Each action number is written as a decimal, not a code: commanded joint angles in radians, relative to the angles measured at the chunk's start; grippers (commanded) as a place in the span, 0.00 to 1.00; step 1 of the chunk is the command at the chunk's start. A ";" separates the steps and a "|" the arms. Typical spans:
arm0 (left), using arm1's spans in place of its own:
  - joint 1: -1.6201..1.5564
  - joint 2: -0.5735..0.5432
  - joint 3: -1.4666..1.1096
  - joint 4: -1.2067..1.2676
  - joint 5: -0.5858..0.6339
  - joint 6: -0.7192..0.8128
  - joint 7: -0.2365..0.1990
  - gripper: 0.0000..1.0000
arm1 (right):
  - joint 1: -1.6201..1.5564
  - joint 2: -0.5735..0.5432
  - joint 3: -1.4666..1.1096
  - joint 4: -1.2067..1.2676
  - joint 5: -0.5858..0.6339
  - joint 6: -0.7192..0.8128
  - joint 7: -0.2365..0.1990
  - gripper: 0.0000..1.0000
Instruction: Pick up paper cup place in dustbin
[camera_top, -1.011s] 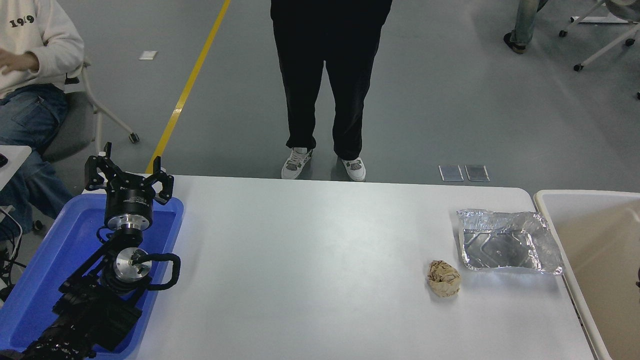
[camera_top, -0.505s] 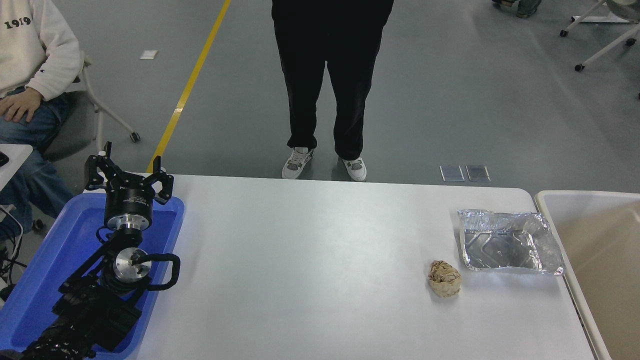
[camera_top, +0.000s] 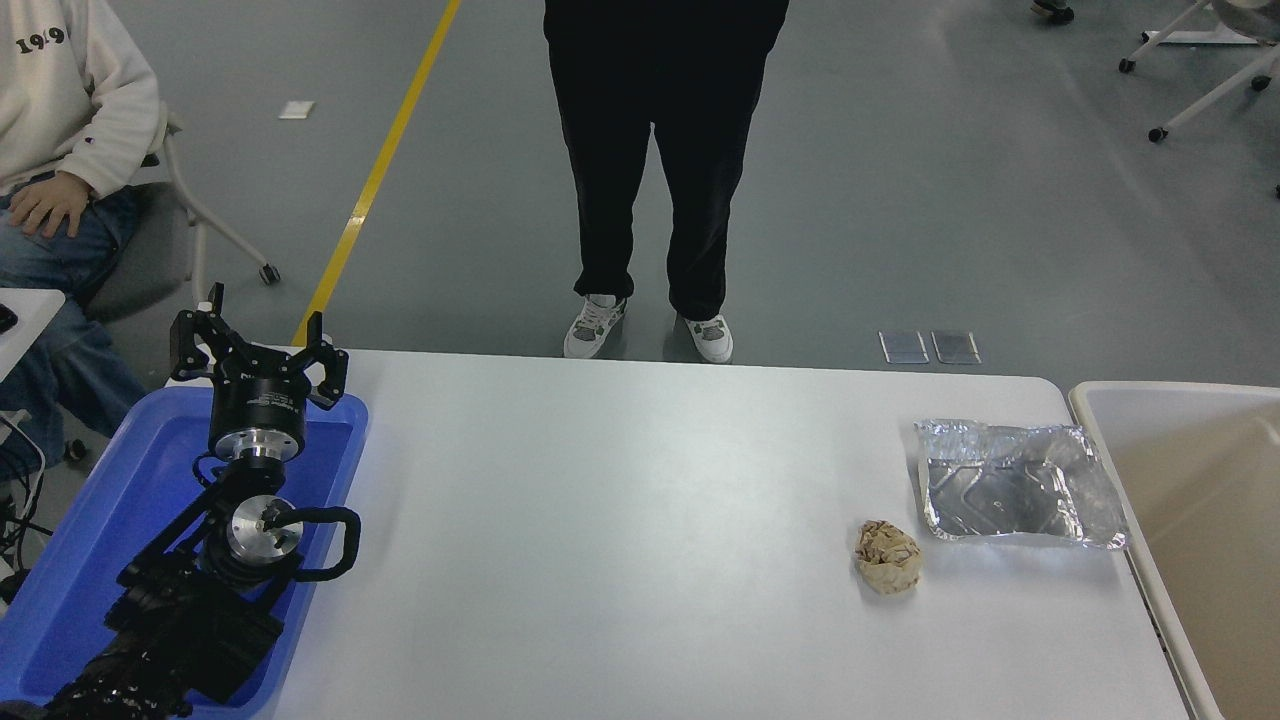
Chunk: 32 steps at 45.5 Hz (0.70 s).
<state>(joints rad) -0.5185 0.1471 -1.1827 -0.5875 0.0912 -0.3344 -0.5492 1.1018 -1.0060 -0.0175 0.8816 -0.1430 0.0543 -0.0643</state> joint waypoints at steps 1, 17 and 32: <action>0.000 0.000 0.000 0.000 -0.001 0.000 0.000 0.99 | 0.064 -0.085 -0.006 0.253 -0.036 -0.065 -0.002 1.00; 0.000 0.000 0.000 0.000 0.001 0.000 0.000 0.99 | 0.151 -0.151 -0.068 0.385 -0.188 -0.056 -0.005 1.00; 0.000 0.000 0.000 0.000 0.001 0.000 0.000 0.99 | 0.472 -0.184 -0.404 0.546 -0.205 -0.048 -0.005 1.00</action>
<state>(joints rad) -0.5185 0.1473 -1.1827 -0.5875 0.0920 -0.3344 -0.5491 1.3614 -1.1627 -0.2076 1.3095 -0.3246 0.0027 -0.0685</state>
